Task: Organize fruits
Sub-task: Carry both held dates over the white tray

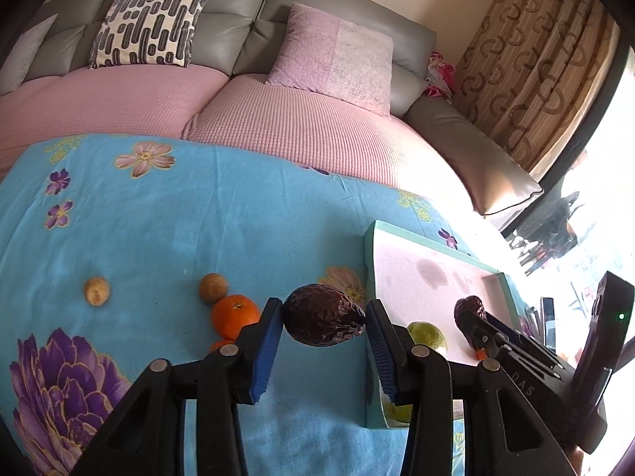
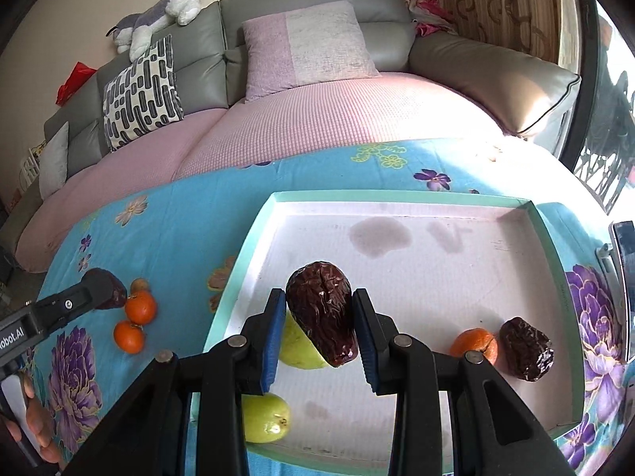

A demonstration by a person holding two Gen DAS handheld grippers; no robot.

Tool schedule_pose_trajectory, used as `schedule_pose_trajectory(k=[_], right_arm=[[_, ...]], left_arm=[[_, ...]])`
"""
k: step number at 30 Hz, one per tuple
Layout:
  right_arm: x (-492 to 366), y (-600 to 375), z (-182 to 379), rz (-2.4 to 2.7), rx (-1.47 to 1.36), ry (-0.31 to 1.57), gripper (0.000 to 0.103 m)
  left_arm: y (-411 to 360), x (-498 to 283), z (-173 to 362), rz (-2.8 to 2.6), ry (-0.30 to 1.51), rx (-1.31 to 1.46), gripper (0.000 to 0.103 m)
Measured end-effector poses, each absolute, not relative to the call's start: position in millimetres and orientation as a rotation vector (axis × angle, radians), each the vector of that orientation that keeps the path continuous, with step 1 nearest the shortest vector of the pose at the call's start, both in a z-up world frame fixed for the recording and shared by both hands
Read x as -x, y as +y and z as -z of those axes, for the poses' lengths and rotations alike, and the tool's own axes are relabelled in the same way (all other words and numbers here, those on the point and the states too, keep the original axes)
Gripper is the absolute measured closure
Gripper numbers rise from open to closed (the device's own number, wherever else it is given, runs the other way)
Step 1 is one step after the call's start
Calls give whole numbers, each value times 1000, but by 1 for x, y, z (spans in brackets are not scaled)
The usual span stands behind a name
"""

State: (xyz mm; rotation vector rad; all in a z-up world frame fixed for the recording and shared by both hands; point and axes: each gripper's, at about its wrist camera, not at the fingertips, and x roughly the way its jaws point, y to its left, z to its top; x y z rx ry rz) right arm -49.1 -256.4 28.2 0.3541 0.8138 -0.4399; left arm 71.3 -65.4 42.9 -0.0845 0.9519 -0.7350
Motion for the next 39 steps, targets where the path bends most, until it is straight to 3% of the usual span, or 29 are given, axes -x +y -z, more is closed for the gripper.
schedule_pose_trajectory(k=[23, 39], right_arm=[[70, -361, -18, 726, -381, 796, 67], [69, -371, 14, 715, -395, 878, 67]], left_arm=[[-224, -80, -33, 865, 1005, -193, 57], [-247, -92, 9, 802, 1113, -237, 57]])
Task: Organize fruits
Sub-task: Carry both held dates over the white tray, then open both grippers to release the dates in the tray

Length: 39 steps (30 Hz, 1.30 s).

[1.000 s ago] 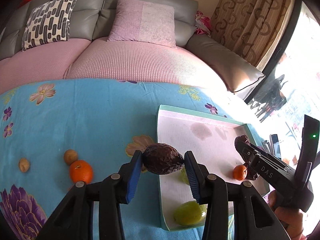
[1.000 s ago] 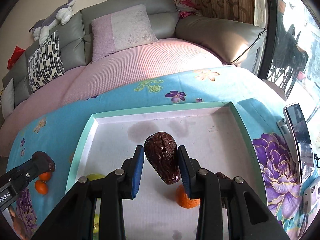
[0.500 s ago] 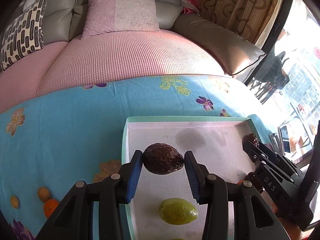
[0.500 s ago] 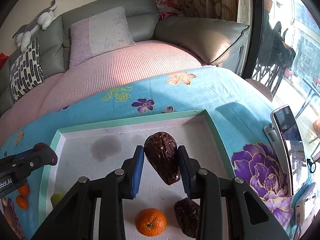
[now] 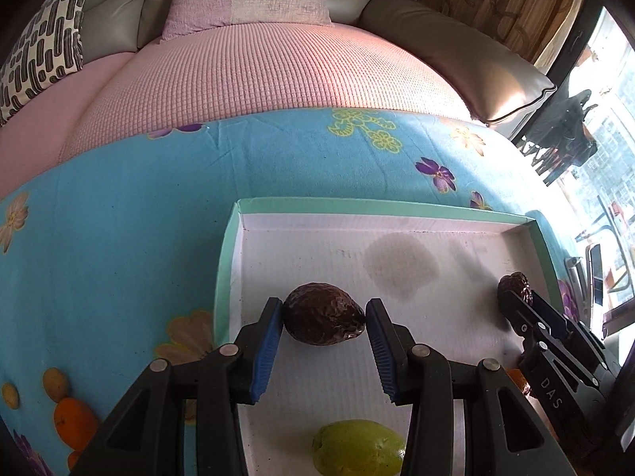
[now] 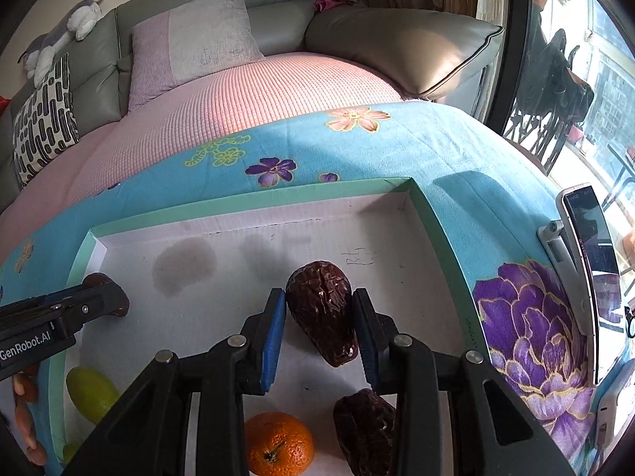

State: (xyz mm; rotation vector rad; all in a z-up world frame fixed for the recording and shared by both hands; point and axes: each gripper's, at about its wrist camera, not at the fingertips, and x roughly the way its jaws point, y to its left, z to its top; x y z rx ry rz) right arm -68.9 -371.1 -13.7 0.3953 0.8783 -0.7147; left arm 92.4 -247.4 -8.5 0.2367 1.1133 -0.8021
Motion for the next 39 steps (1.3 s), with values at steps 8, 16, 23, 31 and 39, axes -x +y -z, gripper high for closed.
schedule_pose_trajectory(k=[8, 16, 23, 31, 39], right_arm=[[66, -367, 14, 712, -369, 893, 67], [64, -366, 13, 708, -360, 897, 67], [66, -364, 7, 721, -352, 887, 63], [70, -358, -7, 732, -321, 877, 61], [75, -345, -15, 732, -293, 876, 34]], left_arm=[[-248, -95, 9, 801, 1134, -217, 56], [-250, -91, 5, 787, 1115, -242, 55], [-244, -87, -9, 794, 1090, -225, 49], [-232, -79, -23, 795, 1065, -196, 46], [-206, -75, -34, 742, 1025, -175, 33]])
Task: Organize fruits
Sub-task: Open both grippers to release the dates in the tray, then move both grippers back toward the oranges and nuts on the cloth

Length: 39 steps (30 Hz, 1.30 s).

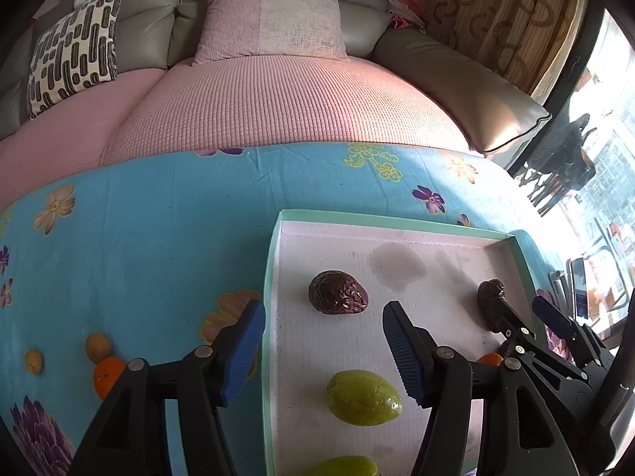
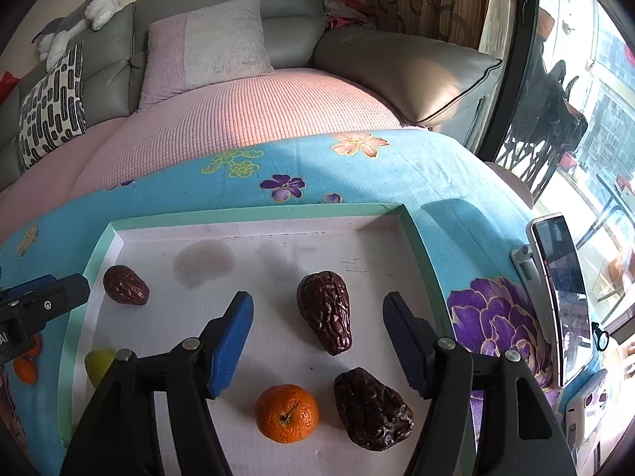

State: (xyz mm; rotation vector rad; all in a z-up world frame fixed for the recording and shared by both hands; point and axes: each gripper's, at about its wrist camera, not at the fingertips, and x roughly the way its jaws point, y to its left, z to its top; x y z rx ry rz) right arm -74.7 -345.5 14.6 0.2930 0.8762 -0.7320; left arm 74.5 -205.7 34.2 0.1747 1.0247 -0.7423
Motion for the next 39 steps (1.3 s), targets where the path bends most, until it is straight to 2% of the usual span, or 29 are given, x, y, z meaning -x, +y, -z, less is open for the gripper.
schedule_pose_trajectory(k=[2, 4, 7, 10, 16, 29, 39], right_arm=[[74, -341, -13, 738, -273, 891, 34], [74, -338, -11, 733, -261, 901, 32], [74, -332, -9, 725, -258, 906, 16], [73, -328, -10, 712, -254, 897, 15], [70, -322, -13, 692, -241, 863, 11], [65, -315, -14, 678, -259, 859, 11], [52, -293, -20, 608, -225, 852, 11]], left_arm=[[-200, -75, -34, 713, 1015, -184, 21], [-194, -75, -33, 697, 1004, -188, 20], [-185, -78, -29, 664, 1006, -184, 12], [-173, -80, -26, 614, 987, -177, 0], [-146, -87, -18, 473, 954, -192, 0], [-84, -92, 2, 348, 955, -138, 0], [-42, -99, -10, 280, 902, -144, 0]])
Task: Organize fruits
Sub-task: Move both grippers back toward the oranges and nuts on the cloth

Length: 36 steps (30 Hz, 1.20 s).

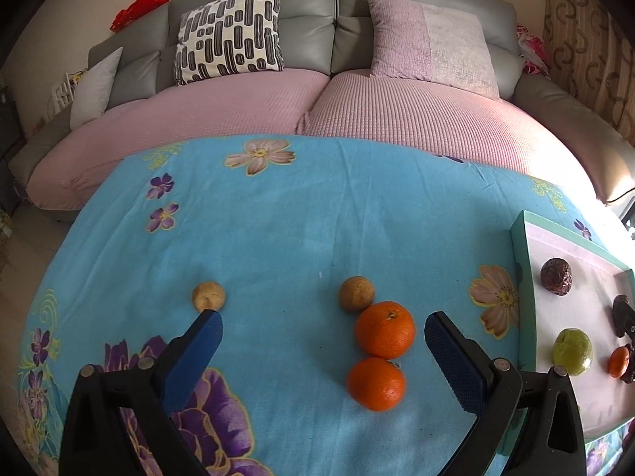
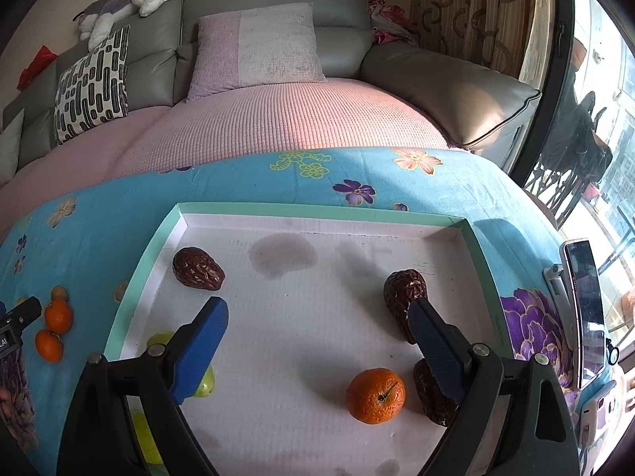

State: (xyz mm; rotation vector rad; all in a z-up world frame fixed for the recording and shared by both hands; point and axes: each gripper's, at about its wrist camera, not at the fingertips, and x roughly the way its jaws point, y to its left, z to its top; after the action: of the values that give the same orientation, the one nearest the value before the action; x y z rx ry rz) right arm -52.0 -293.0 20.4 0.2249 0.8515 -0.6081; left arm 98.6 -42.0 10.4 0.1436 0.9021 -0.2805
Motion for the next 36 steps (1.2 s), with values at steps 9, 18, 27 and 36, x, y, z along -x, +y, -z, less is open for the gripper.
schedule_pose_trajectory(k=[9, 18, 27, 36], right_arm=[[37, -268, -23, 548, -179, 855, 11], [21, -236, -22, 448, -170, 855, 11], [2, -198, -16, 338, -125, 871, 11], [-5, -168, -22, 259, -134, 820, 11]], left_arm=[[4, -115, -18, 199, 893, -113, 0], [41, -125, -10, 125, 937, -63, 0], [76, -134, -11, 71, 940, 25, 0], [89, -135, -13, 83, 929, 85, 0]])
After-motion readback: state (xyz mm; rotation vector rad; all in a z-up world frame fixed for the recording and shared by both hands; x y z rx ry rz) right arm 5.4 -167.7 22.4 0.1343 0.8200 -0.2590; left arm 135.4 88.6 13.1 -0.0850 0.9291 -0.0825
